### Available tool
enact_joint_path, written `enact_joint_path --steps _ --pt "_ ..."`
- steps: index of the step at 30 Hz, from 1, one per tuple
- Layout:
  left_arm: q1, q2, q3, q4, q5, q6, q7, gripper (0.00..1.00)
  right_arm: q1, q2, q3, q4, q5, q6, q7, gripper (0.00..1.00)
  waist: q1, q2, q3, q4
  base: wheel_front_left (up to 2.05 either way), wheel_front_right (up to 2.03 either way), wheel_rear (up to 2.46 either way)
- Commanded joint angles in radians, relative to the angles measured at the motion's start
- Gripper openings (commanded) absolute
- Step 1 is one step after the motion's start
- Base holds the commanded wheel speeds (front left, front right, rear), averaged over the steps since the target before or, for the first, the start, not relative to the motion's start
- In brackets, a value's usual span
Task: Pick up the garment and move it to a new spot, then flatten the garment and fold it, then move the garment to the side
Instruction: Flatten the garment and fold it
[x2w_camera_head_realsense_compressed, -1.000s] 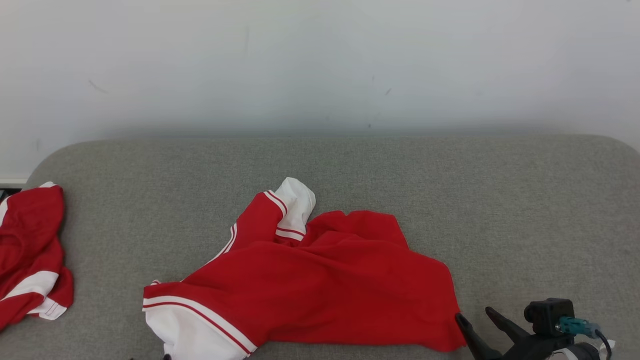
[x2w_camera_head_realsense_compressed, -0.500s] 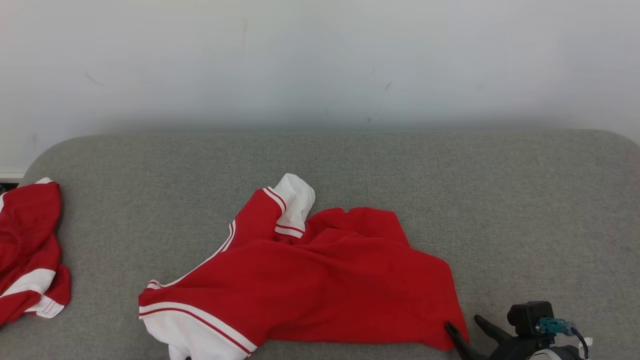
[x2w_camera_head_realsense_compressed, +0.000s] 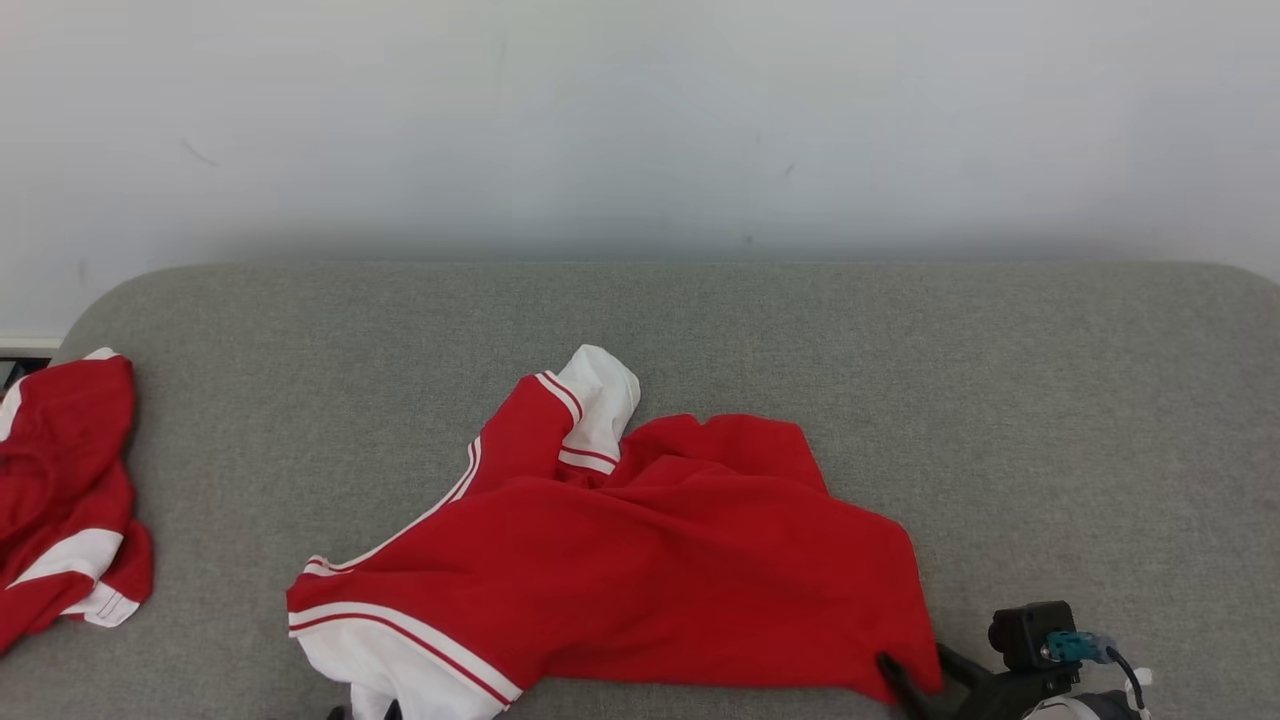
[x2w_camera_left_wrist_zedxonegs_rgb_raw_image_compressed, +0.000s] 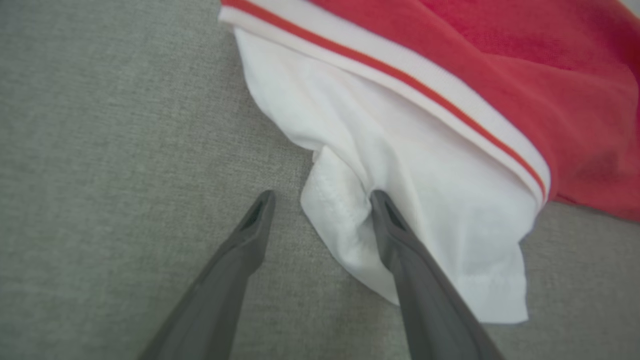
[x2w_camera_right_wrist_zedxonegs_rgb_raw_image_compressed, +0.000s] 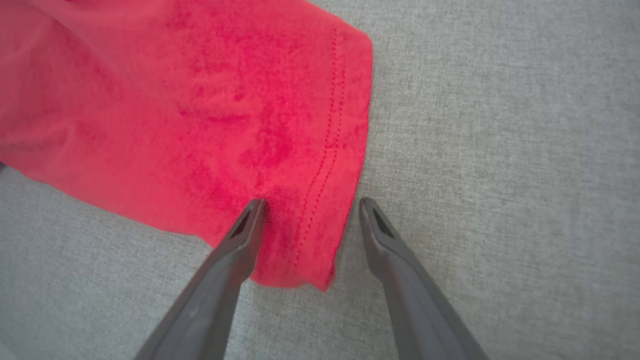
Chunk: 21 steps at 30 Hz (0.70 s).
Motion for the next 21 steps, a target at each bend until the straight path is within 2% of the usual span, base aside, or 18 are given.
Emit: enact_joint_path --steps 1,2,7,12,18,21 --pt "-0.008 -0.013 -0.023 0.015 -0.007 -0.01 0.001 0.38 -0.006 0.001 0.008 0.01 0.009 0.0 0.001 0.24 0.0 0.0 -0.001 0.001 0.0 0.0 0.0" --pt "-0.012 -0.016 -0.037 0.018 -0.019 -0.01 -0.004 0.0 -0.008 0.001 0.013 0.014 0.012 0.0 -0.002 0.0 0.0 0.0 -0.001 0.002 0.0 0.0 0.0" --pt "-0.033 0.007 -0.086 0.035 -0.054 -0.007 -0.035 0.0 -0.026 -0.004 0.036 0.022 0.027 0.0 -0.019 0.0 0.0 0.0 -0.004 0.006 0.0 0.0 0.0" --pt "-0.051 0.035 -0.083 0.022 -0.052 -0.005 -0.081 0.0 -0.033 -0.016 0.043 0.005 0.061 0.0 -0.055 0.0 0.0 0.0 -0.008 0.011 0.0 0.0 0.0" --pt "-0.044 0.083 -0.069 -0.092 -0.016 0.028 -0.102 0.0 -0.038 -0.046 0.043 -0.069 0.156 0.0 -0.085 0.0 0.0 0.0 -0.014 0.015 0.0 0.0 0.0" --pt "-0.044 0.116 -0.063 -0.178 -0.005 0.049 -0.092 0.0 -0.047 -0.053 0.048 -0.143 0.242 0.0 -0.088 0.0 0.0 0.0 -0.013 0.016 0.0 0.0 0.0"
